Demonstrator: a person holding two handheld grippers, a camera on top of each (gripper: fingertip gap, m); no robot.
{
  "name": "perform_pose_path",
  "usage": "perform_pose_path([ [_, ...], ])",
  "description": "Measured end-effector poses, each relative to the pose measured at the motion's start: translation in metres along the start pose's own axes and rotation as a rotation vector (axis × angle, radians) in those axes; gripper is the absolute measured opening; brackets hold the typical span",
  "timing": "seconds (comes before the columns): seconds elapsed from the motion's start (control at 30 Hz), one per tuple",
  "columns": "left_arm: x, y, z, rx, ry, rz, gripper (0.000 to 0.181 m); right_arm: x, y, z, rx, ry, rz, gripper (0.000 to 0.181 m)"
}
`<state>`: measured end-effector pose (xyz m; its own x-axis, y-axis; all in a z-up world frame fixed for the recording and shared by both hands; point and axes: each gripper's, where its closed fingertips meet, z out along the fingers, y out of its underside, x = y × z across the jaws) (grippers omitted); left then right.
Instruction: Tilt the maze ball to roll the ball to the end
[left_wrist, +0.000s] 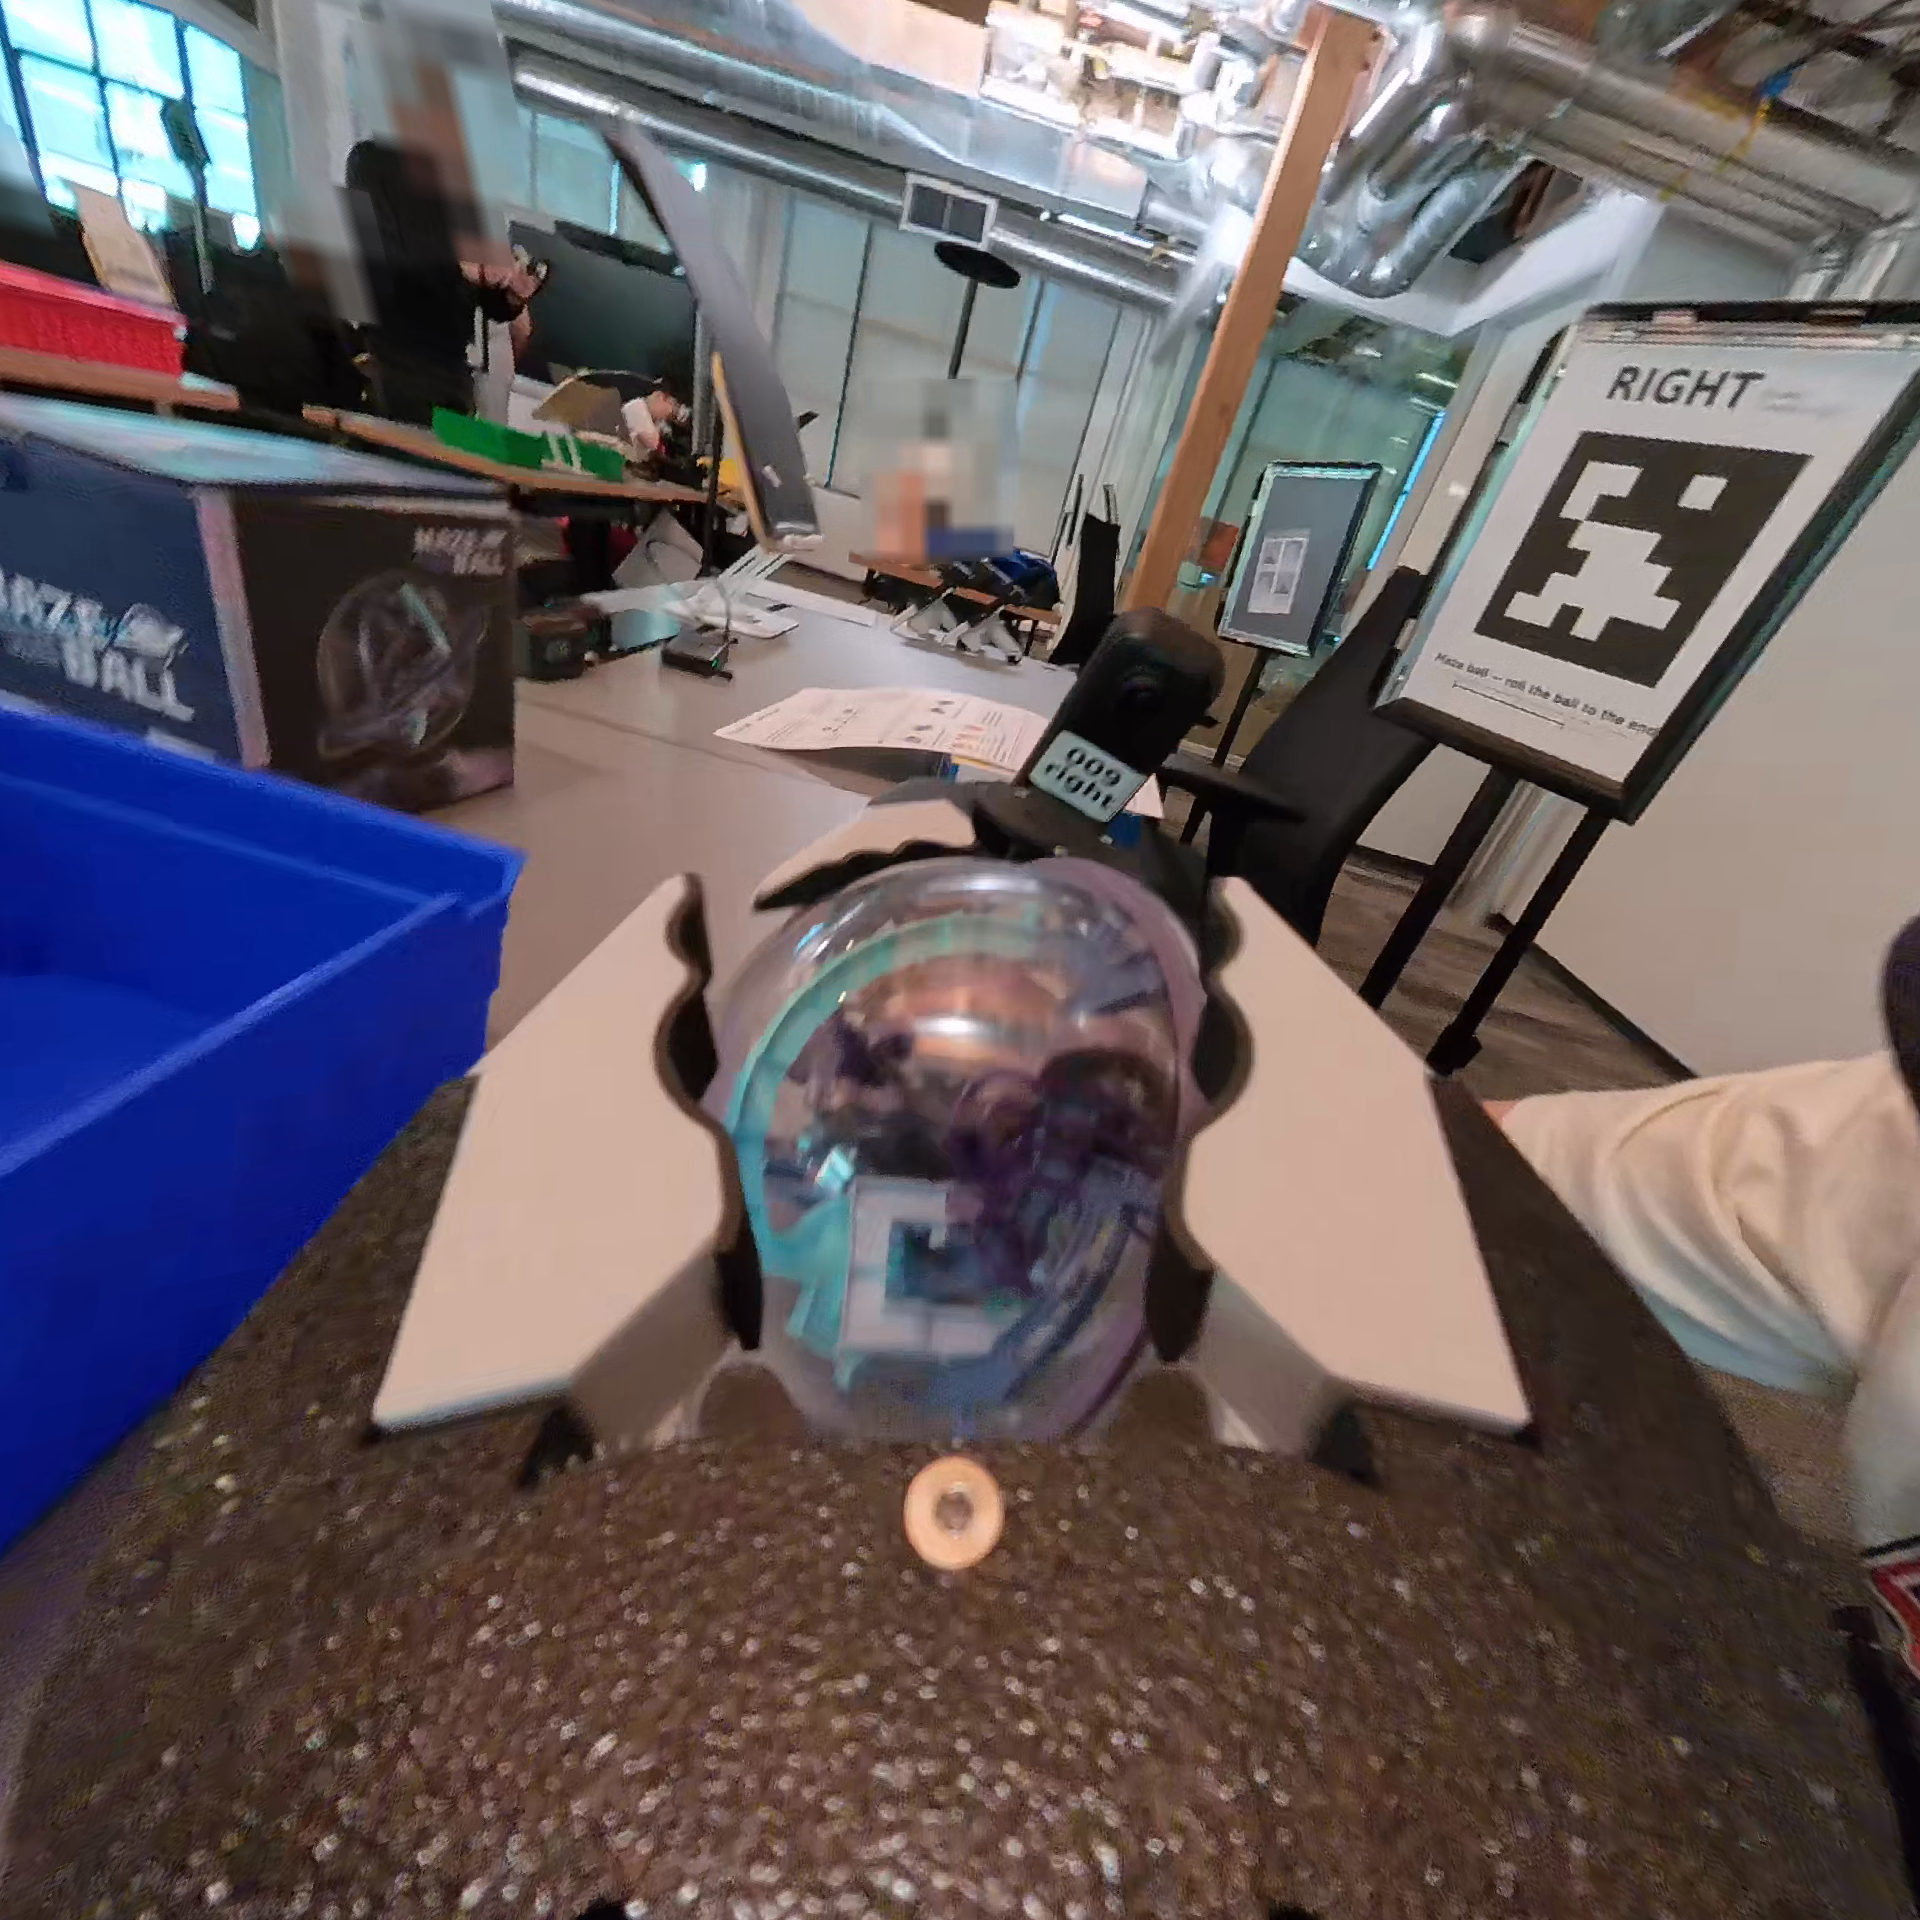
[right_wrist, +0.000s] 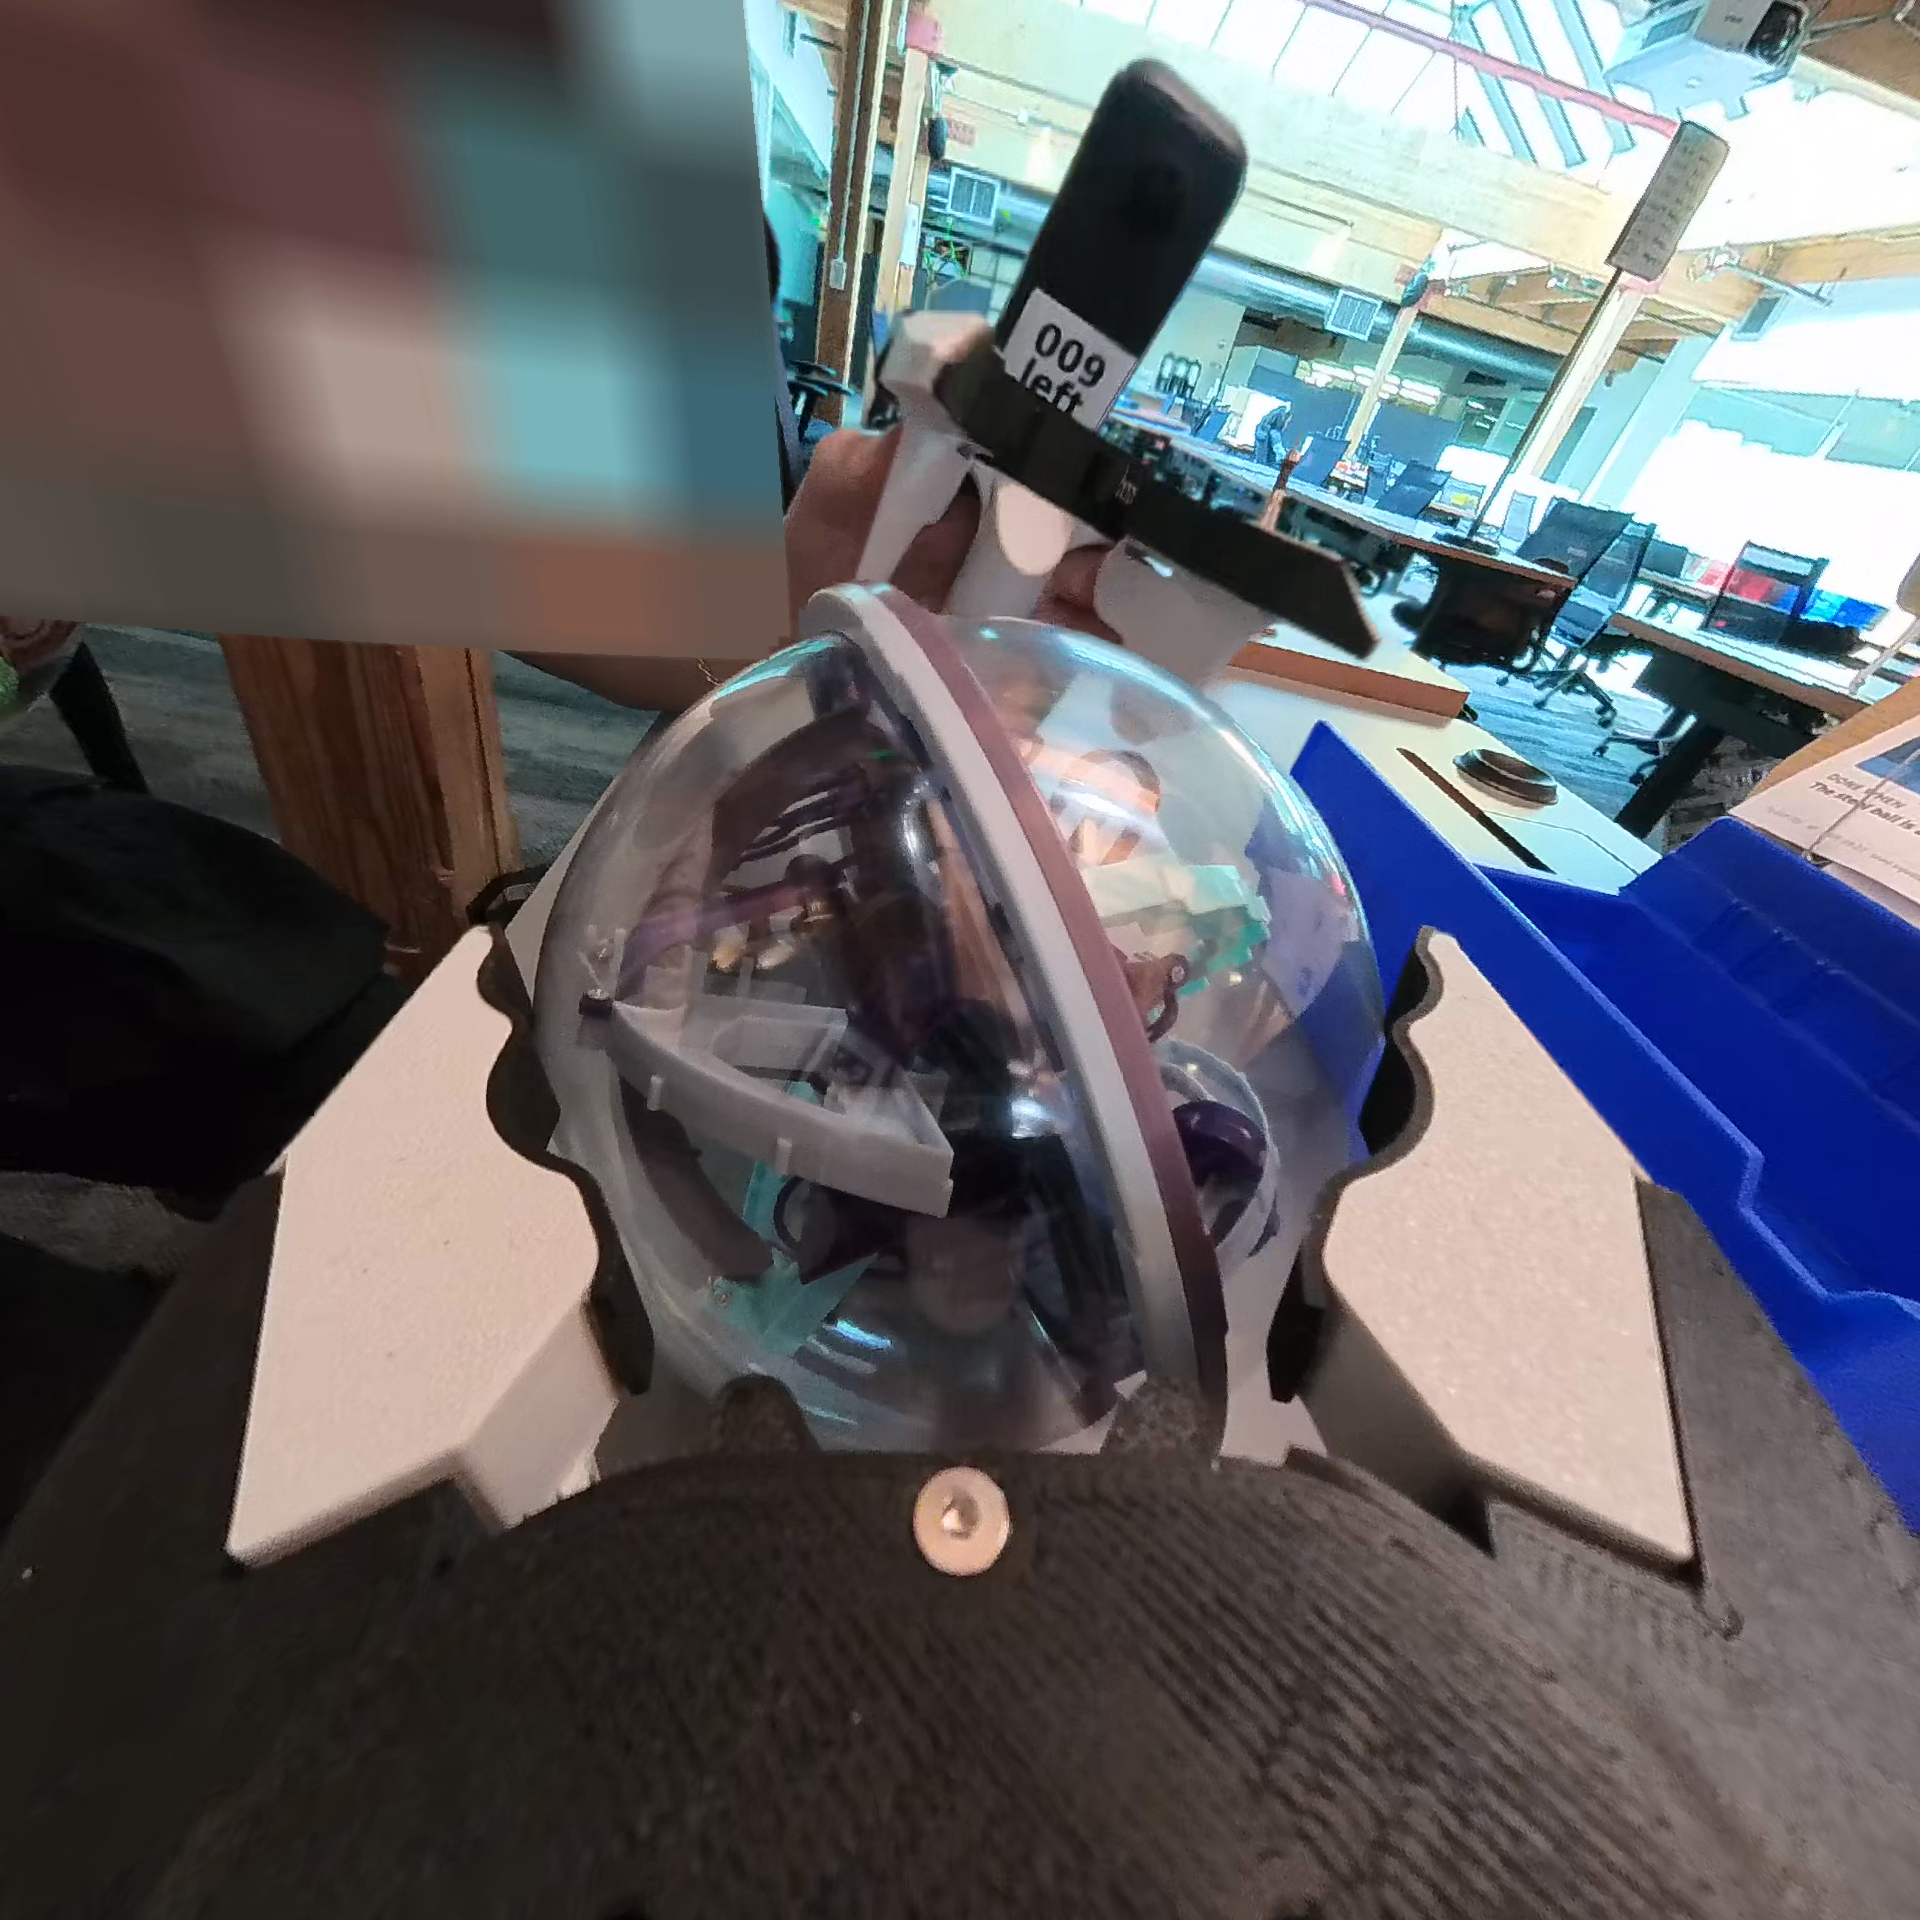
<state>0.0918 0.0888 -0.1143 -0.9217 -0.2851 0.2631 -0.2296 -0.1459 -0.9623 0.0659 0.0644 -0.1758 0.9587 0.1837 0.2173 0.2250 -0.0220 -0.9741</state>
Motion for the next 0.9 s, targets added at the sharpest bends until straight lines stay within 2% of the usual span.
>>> perform_pose_path([
  [0.07, -0.011, 0.011, -0.015, -0.049, -0.035, -0.035, 0.075, 0.002, 0.002, -0.001, -0.007, 0.008, 0.002, 0.156],
  [0.13, -0.029, 0.014, -0.029, -0.042, -0.099, -0.048, 0.080, 0.004, 0.004, -0.002, -0.013, 0.017, 0.002, 0.156],
  [0.2, -0.035, -0.006, -0.042, 0.113, -0.098, -0.021, 0.079, 0.005, 0.005, -0.001, -0.018, 0.023, 0.001, 0.156],
  [0.27, -0.032, -0.024, -0.051, 0.230, -0.080, 0.036, 0.066, 0.007, 0.007, -0.002, -0.027, 0.033, -0.002, 0.156],
  [0.3, -0.033, -0.025, -0.053, 0.231, -0.093, 0.084, 0.060, 0.008, 0.008, -0.002, -0.030, 0.037, -0.002, 0.156],
  [0.43, -0.038, -0.008, -0.054, 0.082, -0.152, 0.344, 0.046, 0.010, 0.010, -0.002, -0.036, 0.048, 0.003, 0.156],
  [0.53, -0.030, -0.012, -0.054, 0.121, -0.142, 0.439, 0.042, 0.011, 0.010, -0.002, -0.038, 0.049, 0.001, 0.155],
  [0.63, -0.031, -0.005, -0.048, 0.111, -0.175, 0.511, 0.054, 0.010, 0.010, -0.002, -0.036, 0.047, -0.003, 0.155],
  [0.73, -0.038, 0.014, -0.042, 0.024, -0.193, 0.530, 0.064, 0.010, 0.009, -0.001, -0.034, 0.046, -0.005, 0.155],
  [0.9, -0.043, 0.034, -0.049, -0.131, -0.072, 0.351, 0.098, 0.010, 0.010, -0.002, -0.033, 0.046, -0.002, 0.155],
])
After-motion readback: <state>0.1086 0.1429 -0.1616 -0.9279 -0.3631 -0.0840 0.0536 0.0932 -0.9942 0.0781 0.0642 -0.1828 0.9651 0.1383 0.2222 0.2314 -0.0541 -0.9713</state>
